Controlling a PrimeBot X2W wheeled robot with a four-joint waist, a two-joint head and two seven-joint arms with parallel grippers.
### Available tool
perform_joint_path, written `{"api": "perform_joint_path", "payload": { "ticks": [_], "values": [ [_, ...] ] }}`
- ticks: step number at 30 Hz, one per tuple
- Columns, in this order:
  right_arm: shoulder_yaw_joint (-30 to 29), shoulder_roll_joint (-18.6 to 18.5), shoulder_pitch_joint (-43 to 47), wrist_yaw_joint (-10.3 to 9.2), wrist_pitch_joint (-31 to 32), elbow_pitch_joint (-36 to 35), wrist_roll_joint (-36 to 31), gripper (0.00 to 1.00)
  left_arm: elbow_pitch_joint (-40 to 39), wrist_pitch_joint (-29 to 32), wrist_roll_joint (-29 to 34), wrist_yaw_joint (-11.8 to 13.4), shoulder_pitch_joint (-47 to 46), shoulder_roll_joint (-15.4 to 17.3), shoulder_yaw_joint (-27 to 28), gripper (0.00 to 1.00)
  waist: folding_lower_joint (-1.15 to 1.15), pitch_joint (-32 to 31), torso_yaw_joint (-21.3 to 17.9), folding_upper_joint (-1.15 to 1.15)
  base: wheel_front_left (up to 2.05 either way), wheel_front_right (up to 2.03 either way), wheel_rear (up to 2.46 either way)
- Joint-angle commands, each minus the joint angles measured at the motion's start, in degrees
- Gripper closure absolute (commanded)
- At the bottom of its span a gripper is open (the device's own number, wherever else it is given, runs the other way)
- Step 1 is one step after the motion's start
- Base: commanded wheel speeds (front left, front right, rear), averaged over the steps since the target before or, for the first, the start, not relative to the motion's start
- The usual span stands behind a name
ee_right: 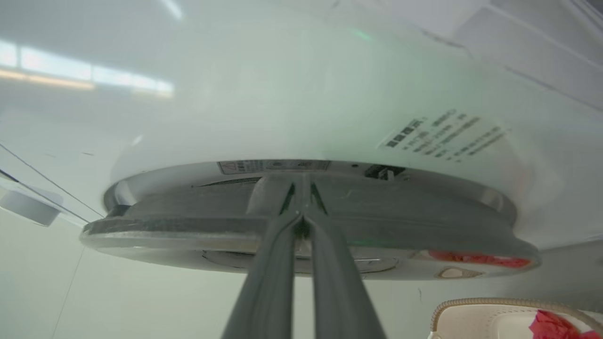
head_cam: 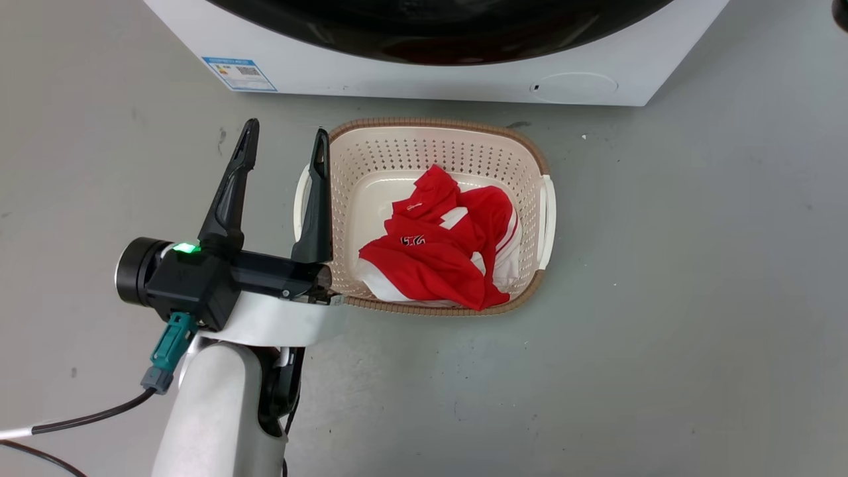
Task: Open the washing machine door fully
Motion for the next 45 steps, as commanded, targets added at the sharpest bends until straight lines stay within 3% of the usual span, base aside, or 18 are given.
{"api": "perform_joint_path", "payload": {
  "ticks": [1, 10, 17, 31, 45],
  "values": [
    [0.9, 0.0, -1.4, 0.0, -0.1, 0.9, -1.1, 1.0, -0.3, -0.1, -0.3, -0.1, -1.0, 0.0, -0.2, 0.0, -0.01, 0.5, 0.4, 0.0, 0.0, 0.0, 0.0],
    [3.4, 0.7, -6.1, 0.0, 2.8, 4.5, -1.7, 1.0, -1.0, -0.1, -0.3, -0.1, -2.5, 0.0, -0.7, 0.0, -0.01, 3.3, 1.1, 0.0, 0.0, 0.0, 0.0],
    [3.6, 0.6, -6.3, 0.0, 7.5, 3.3, 0.2, 1.0, -1.0, -0.1, -0.3, 0.1, -2.9, -0.1, -1.0, 0.0, -0.01, 4.2, 1.2, 0.0, 0.0, 0.0, 0.0],
    [4.5, -0.1, -1.2, 0.0, 18.0, -0.8, 4.9, 1.0, -0.3, -0.1, -1.1, 0.0, -3.2, 0.0, -1.3, 0.0, -0.01, 3.3, 0.1, 0.0, 0.0, 0.0, 0.0],
    [6.6, -0.6, 9.2, 0.0, 23.7, -10.5, 9.4, 1.0, 1.3, -0.1, -0.4, -0.3, -0.9, -0.1, -0.7, 0.0, -0.01, -1.0, -1.9, 0.0, 0.0, 0.0, 0.0]
  ]
}}
